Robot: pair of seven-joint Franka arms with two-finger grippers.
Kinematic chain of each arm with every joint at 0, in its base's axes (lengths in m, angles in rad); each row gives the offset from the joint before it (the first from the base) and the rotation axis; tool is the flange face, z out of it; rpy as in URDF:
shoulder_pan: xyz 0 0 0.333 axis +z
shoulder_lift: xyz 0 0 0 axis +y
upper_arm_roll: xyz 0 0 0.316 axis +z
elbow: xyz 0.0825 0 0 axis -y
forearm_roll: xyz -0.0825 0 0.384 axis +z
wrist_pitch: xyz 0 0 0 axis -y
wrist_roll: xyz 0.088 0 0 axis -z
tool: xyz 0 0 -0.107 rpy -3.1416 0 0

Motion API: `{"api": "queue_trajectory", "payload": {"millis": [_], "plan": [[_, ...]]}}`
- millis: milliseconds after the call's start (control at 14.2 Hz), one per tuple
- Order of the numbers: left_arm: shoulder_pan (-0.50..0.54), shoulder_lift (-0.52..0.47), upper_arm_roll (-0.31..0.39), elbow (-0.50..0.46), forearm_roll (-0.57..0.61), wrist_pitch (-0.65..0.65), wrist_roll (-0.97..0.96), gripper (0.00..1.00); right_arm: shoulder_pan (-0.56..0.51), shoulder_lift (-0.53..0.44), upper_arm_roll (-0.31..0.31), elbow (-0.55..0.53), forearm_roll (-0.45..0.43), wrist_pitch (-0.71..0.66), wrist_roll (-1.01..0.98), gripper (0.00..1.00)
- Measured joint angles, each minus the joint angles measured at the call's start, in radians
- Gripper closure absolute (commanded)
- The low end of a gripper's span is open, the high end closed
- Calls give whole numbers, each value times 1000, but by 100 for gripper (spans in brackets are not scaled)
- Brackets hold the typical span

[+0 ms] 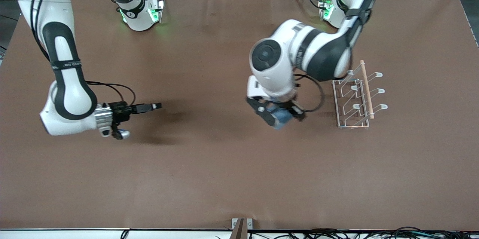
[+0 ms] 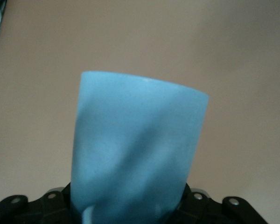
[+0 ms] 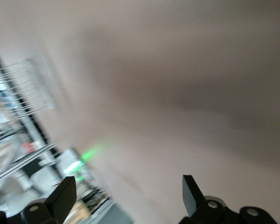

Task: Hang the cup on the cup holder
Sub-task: 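Carry the cup to the rack with the left gripper while the right gripper withdraws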

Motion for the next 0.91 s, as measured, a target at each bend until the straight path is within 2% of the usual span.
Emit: {"api": "queue_trajectory", "payload": {"millis": [281, 422, 563, 774, 915], "plan": [[96, -40, 0, -1, 106, -169, 198, 87, -2, -95, -50, -6, -254, 104, 0, 0], [136, -43, 0, -16, 158, -187, 316, 95, -2, -140, -58, -3, -377, 155, 0, 0], [164, -41, 0, -51, 232, -200, 402, 98, -2, -185, -64, 24, -498, 163, 1, 0], [163, -35, -2, -133, 384, -237, 438, 98, -7, -221, -77, 158, -639, 61, 1, 0], [146, -30, -6, -190, 461, -269, 439, 98, -25, -224, -81, 283, -668, -10, 1, 0]]}}
